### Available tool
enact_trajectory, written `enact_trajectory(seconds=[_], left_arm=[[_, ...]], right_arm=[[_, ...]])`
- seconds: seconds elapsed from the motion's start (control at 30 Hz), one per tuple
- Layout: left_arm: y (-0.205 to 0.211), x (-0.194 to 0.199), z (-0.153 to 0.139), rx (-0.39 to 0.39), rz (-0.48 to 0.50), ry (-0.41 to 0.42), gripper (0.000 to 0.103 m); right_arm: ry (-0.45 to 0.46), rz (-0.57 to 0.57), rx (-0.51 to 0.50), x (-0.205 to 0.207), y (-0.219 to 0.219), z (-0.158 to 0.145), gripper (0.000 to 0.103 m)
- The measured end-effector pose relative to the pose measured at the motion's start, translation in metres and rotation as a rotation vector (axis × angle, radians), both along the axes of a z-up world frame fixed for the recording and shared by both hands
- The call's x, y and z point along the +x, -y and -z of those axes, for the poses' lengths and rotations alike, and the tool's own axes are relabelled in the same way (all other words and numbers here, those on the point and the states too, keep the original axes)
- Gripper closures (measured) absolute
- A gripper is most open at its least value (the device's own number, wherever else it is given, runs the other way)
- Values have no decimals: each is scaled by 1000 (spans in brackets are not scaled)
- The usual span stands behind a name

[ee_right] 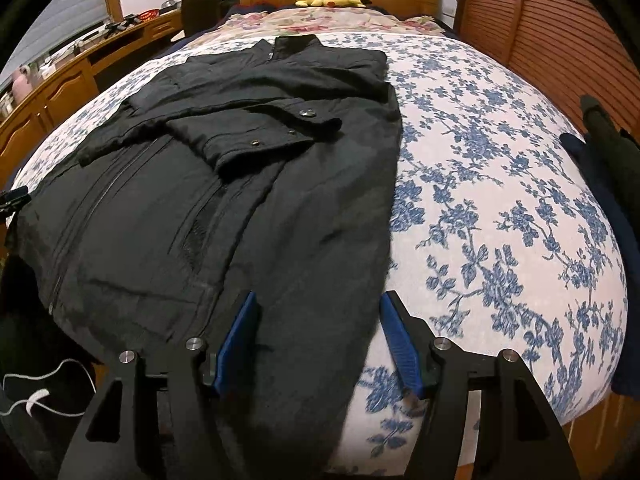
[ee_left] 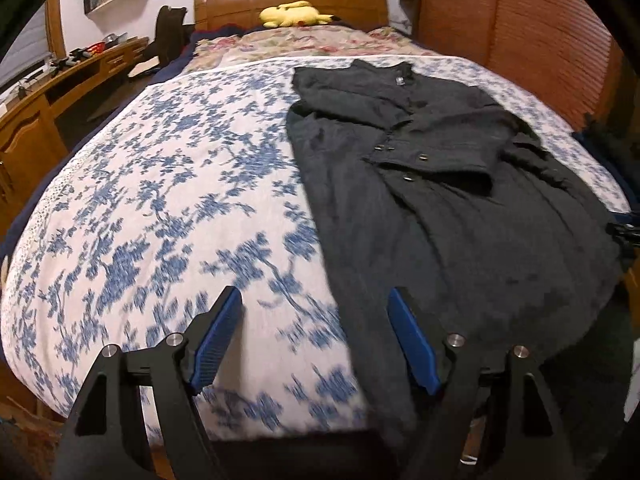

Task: Fold large clothes
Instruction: 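Move both grippers down to the hem of the black jacket, then close both grippers on the jacket hem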

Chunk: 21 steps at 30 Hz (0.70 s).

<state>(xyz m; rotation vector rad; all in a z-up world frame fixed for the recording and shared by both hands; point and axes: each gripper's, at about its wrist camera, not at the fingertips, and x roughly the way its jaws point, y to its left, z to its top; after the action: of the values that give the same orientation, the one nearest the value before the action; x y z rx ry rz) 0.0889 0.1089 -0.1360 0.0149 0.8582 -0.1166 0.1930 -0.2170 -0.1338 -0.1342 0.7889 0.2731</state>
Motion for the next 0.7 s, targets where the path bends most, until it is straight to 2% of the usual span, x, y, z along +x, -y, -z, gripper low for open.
enact_trajectory(seconds=[0.17,0.27,0.57,0.7], left_arm=[[3,-14,0,-50,41,-9,48],[5,-16,3,-57,53,-14,54],[12,-20,5,-68,65,-17,55],[19,-24,6,-79,95,-25,62]], right_arm=[[-6,-29,2,-6,-4,1,38],[-8,-32,3,-6,-5,3,38],[-11,-36,0,-4,-6,6,38],[-13,-38,0,-5,-7,6,38]])
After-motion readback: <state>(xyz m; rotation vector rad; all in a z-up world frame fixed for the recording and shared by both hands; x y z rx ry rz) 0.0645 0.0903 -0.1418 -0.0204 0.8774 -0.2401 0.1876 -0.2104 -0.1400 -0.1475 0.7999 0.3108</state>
